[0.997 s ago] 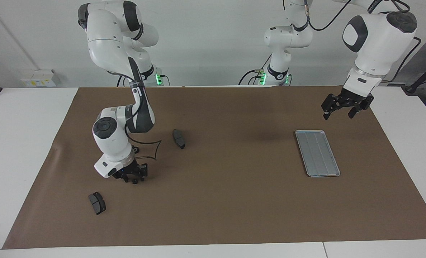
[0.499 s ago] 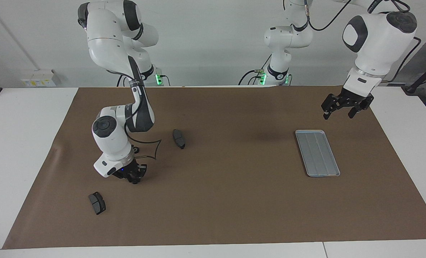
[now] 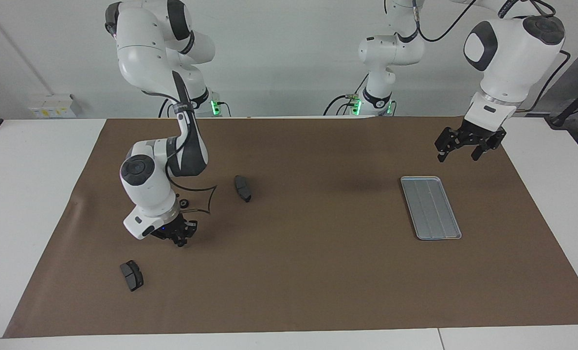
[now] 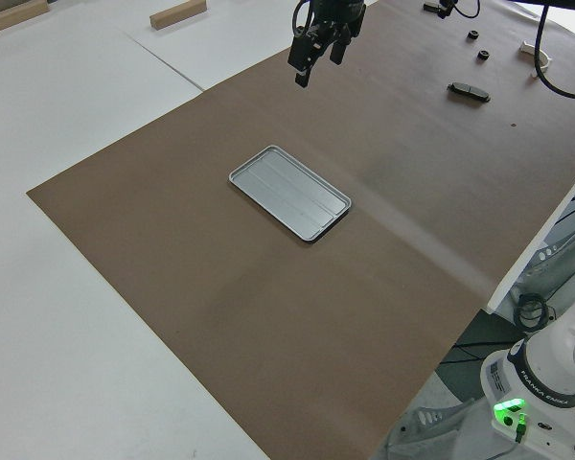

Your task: Pick bearing gear from pile to tray

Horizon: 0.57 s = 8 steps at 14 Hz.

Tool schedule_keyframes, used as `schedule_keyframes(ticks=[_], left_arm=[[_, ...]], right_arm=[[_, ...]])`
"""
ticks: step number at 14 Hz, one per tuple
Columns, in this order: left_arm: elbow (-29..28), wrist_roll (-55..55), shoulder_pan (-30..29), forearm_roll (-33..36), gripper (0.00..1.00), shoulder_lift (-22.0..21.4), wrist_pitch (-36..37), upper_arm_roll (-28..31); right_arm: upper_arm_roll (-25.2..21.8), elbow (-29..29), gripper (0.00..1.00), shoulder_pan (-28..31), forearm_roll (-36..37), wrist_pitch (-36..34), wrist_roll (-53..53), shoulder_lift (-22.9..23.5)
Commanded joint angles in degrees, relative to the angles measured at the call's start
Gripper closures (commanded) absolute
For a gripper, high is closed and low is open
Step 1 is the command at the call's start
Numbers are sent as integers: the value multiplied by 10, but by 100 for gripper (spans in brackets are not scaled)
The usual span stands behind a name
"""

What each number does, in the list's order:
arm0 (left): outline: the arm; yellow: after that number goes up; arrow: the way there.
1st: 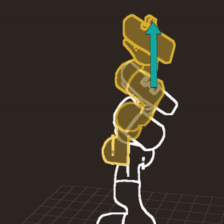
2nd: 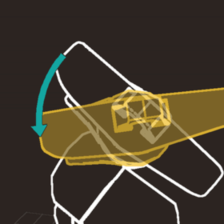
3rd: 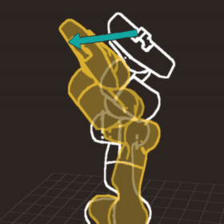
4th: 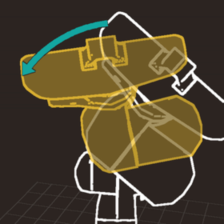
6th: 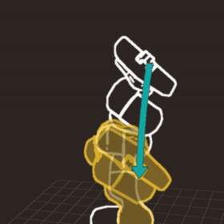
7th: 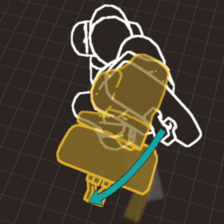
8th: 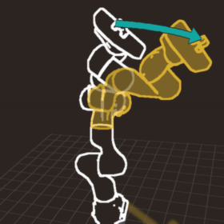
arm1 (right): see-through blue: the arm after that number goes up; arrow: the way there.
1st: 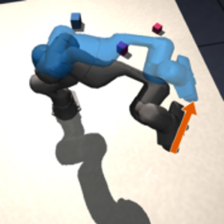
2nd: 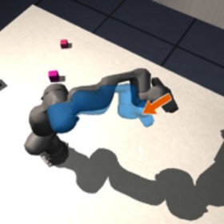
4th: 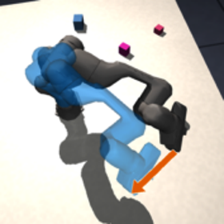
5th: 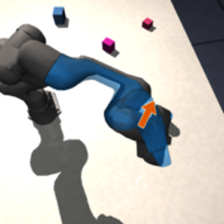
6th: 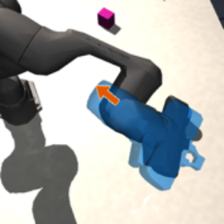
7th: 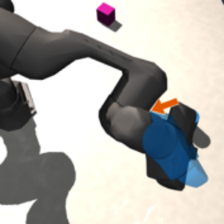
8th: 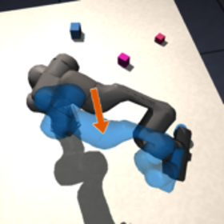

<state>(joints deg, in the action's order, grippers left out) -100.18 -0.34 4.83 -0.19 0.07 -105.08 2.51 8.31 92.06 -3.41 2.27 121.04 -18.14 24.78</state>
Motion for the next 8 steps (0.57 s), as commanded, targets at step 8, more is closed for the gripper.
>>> schedule_keyframes(ticks=[8], left_arm=[[-15,1,5,9,0,-19,22,0]], right_arm=[[208,3,100,-55,168,63,-453,44]])
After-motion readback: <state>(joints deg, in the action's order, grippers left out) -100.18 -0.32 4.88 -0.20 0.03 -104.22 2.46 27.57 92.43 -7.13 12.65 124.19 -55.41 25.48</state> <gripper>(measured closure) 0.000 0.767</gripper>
